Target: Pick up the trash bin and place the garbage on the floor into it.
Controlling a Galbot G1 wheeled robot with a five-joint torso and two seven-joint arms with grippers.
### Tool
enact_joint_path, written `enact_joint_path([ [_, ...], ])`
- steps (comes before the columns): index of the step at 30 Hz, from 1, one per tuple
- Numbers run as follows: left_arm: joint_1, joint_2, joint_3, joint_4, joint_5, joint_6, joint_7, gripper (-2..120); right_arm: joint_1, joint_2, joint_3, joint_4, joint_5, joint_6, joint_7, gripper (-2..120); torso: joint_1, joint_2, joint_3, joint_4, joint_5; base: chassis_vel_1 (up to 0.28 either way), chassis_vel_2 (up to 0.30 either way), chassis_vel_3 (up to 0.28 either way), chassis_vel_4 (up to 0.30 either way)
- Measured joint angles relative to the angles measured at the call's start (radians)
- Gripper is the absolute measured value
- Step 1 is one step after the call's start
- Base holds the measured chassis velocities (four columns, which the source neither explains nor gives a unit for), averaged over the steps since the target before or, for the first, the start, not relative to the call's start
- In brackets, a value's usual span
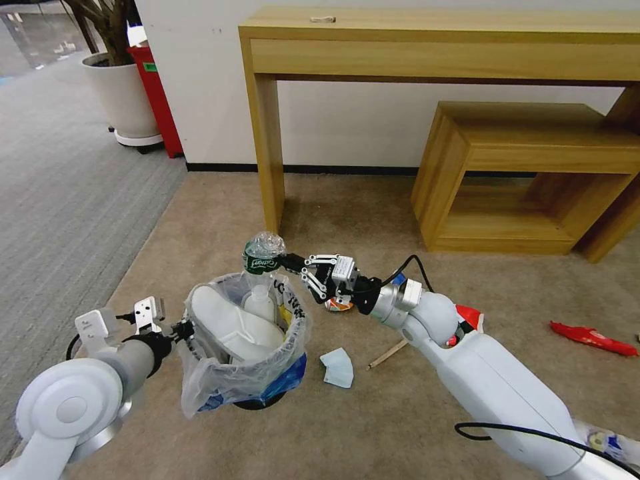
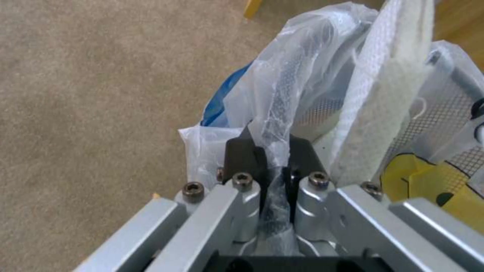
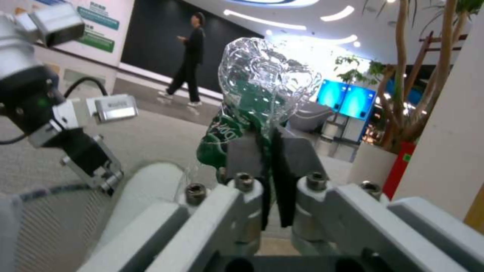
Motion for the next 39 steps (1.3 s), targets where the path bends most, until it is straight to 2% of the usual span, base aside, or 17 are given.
enact_joint_path([
  [1, 0.002, -0.001, -0.002, -0.005, -0.004, 0.000, 0.001, 2, -0.002, 0.001, -0.001, -0.004, -0.001, 0.002, 0.001, 13, 0.000, 0.000, 0.000, 0.0000, 0.0000, 0.000, 0.000, 0.000, 0.000],
  [3, 0.003, -0.002, -0.002, -0.009, -0.006, 0.000, 0.002, 2, -0.003, 0.002, -0.002, -0.008, -0.002, 0.004, 0.001, 15, 0.000, 0.000, 0.000, 0.0000, 0.0000, 0.000, 0.000, 0.000, 0.000],
  [4, 0.005, -0.004, -0.003, -0.016, -0.011, 0.000, 0.004, 2, -0.005, 0.003, -0.004, -0.012, -0.003, 0.008, 0.002, 22, 0.000, 0.000, 0.000, 0.0000, 0.0000, 0.000, 0.000, 0.000, 0.000],
  [6, 0.005, -0.006, -0.004, -0.020, -0.014, 0.000, 0.007, 2, -0.006, 0.005, -0.005, -0.015, -0.003, 0.009, 0.002, 25, 0.000, 0.000, 0.000, 0.0000, 0.0000, 0.000, 0.000, 0.000, 0.000],
  [9, 0.008, -0.011, -0.001, -0.030, -0.018, 0.000, 0.010, 2, -0.008, 0.007, -0.008, -0.019, -0.004, 0.012, 0.003, 39, 0.000, 0.000, 0.000, 0.0000, 0.0000, 0.000, 0.000, 0.000, 0.000],
  [10, 0.008, -0.011, -0.001, -0.030, -0.018, 0.000, 0.010, 2, -0.008, 0.007, -0.008, -0.019, -0.004, 0.012, 0.003, 39, 0.000, 0.000, 0.000, 0.0000, 0.0000, 0.000, 0.000, 0.000, 0.000],
  [13, 0.009, -0.015, 0.006, -0.034, -0.017, 0.000, 0.010, 2, -0.011, 0.010, -0.010, -0.019, -0.005, 0.013, 0.004, 55, 0.000, 0.000, 0.000, 0.0000, 0.0000, 0.000, 0.000, 0.000, 0.000],
  [14, 0.009, -0.015, 0.006, -0.034, -0.017, 0.000, 0.010, 2, -0.011, 0.010, -0.010, -0.019, -0.005, 0.013, 0.004, 55, 0.000, 0.000, 0.000, 0.0000, 0.0000, 0.000, 0.000, 0.000, 0.000],
  [17, 0.010, -0.019, 0.009, -0.036, -0.016, 0.000, 0.010, 2, -0.012, 0.011, -0.013, -0.018, -0.005, 0.013, 0.004, 70, 0.000, 0.000, 0.000, 0.0000, 0.0000, 0.000, 0.000, 0.000, 0.000],
  [18, 0.010, -0.019, 0.009, -0.036, -0.016, 0.000, 0.010, 2, -0.012, 0.011, -0.013, -0.018, -0.005, 0.013, 0.004, 70, 0.000, 0.000, 0.000, 0.0000, 0.0000, 0.000, 0.000, 0.000, 0.000],
  [21, 0.010, -0.021, 0.013, -0.038, -0.016, 0.000, 0.010, 2, -0.012, 0.009, -0.015, -0.017, -0.005, 0.013, 0.004, 86, 0.000, 0.000, 0.000, 0.0000, 0.0000, 0.000, 0.000, 0.000, 0.000],
  [23, 0.010, -0.022, 0.014, -0.038, -0.016, 0.000, 0.010, 2, -0.012, 0.008, -0.015, -0.017, -0.005, 0.013, 0.004, 89, 0.000, 0.000, 0.000, 0.0000, 0.0000, 0.000, 0.000, 0.000, 0.000],
  [24, 0.010, -0.022, 0.015, -0.039, -0.016, 0.000, 0.010, 2, -0.012, 0.006, -0.015, -0.017, -0.005, 0.014, 0.004, 95, 0.000, 0.000, 0.000, 0.0000, 0.0000, 0.000, 0.000, 0.000, 0.000],
  [33, 0.010, -0.020, 0.012, -0.038, -0.015, 0.000, 0.013, 2, -0.011, -0.017, -0.012, -0.010, -0.010, 0.004, -0.033, 100, 0.000, 0.000, 0.000, 0.0000, 0.0000, 0.000, 0.000, 0.000, 0.000],
  [39, 0.007, -0.018, 0.009, -0.036, -0.014, 0.000, 0.015, 2, -0.009, -0.054, 0.014, -0.007, -0.041, -0.037, -0.121, 100, 0.000, 0.000, 0.000, 0.0000, 0.0000, 0.000, 0.000, 0.000, 0.000],
])
